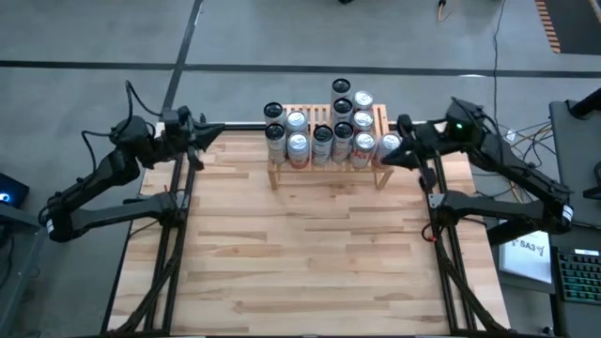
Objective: Place canned beverage on shelf
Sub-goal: Return to Home Position
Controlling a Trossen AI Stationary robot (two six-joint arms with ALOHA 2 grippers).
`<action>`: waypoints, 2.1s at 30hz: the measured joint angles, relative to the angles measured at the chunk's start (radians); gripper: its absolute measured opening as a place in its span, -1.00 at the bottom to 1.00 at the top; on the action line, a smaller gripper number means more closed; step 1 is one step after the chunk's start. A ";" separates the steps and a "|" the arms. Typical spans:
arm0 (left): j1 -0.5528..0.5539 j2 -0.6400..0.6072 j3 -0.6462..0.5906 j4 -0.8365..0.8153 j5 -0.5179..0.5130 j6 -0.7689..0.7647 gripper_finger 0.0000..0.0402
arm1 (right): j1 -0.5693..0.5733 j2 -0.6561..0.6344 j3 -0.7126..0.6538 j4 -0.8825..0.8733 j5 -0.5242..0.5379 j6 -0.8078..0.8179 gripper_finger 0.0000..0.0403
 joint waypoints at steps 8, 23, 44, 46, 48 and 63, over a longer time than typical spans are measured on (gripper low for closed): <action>0.001 -0.039 -0.086 0.003 0.303 0.120 -1.00 | -0.011 -0.203 -0.120 -0.099 0.037 -0.165 -0.95; 0.001 -0.326 -0.443 0.340 0.362 0.031 -1.00 | -0.011 -0.569 -0.354 -0.090 0.047 -0.305 -0.95; 0.001 -0.508 -0.843 0.608 0.366 -0.148 -1.00 | -0.011 -0.722 -0.612 0.140 0.193 -0.207 -0.95; 0.001 -0.515 -0.844 0.591 0.366 -0.119 -1.00 | -0.011 -0.722 -0.631 0.142 0.194 -0.234 -0.95; 0.001 -0.516 -0.844 0.567 0.364 -0.096 -1.00 | -0.011 -0.722 -0.657 0.149 0.193 -0.238 -0.95; 0.001 -0.486 -0.844 0.468 0.357 -0.061 -1.00 | -0.011 -0.676 -0.965 0.367 0.092 -0.276 -0.95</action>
